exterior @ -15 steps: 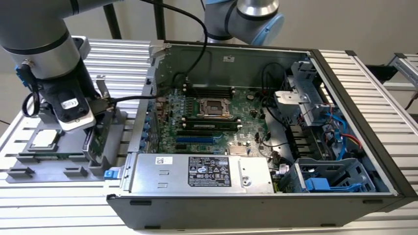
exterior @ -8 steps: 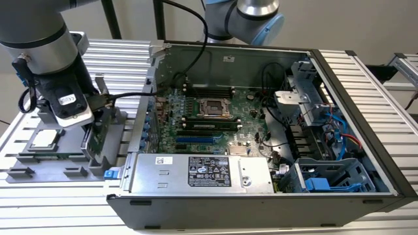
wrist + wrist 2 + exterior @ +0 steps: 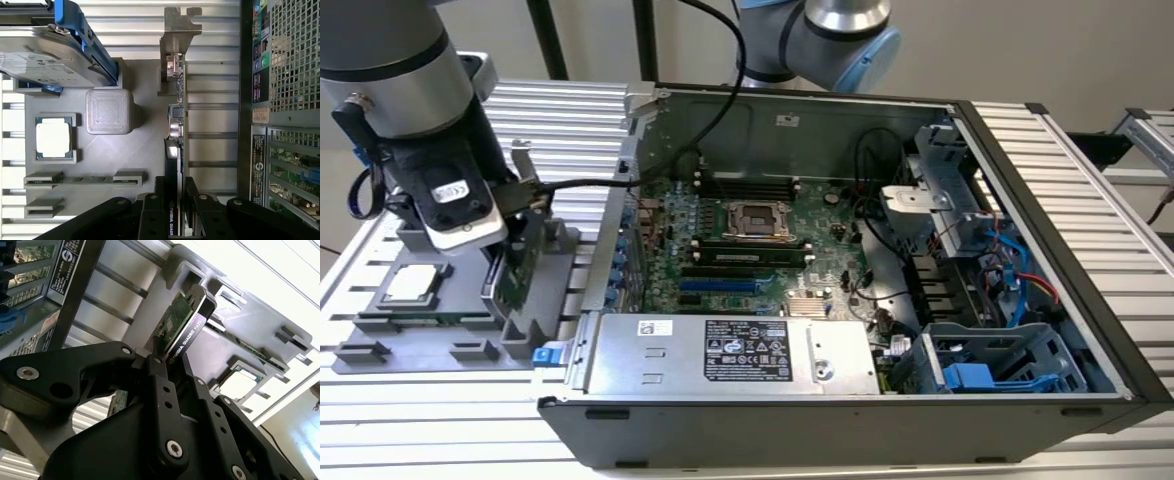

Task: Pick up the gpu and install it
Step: 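Pick up the gpu and move the gpu toward the slot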

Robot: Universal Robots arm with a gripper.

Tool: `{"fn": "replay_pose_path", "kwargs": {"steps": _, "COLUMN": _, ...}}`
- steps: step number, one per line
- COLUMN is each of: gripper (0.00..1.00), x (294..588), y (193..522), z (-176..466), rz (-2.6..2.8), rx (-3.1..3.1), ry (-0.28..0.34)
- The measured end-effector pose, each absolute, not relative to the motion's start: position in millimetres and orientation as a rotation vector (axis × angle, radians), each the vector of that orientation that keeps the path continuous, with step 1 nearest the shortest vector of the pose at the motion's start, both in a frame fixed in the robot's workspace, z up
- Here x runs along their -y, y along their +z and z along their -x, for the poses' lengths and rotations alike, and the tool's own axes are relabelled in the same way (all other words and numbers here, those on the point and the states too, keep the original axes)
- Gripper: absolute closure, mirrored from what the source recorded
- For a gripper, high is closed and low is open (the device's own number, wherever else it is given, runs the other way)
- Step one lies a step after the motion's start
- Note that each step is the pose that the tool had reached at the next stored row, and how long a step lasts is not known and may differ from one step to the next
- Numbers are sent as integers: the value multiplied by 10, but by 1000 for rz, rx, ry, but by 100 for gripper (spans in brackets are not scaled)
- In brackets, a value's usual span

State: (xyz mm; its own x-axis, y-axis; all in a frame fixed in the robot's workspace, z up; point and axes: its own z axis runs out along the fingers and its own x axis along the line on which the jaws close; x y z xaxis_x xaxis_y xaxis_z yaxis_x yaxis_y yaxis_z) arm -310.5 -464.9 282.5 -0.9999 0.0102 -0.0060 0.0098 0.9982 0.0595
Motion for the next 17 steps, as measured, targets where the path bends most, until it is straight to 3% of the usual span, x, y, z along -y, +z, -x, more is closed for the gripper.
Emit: {"fn": "replay_pose_path", "kwargs": {"steps": 17, "gripper": 100, "x": 4649, "y": 3076, "z": 3105, "rz": -16, "rx": -3134, "ry": 94}}
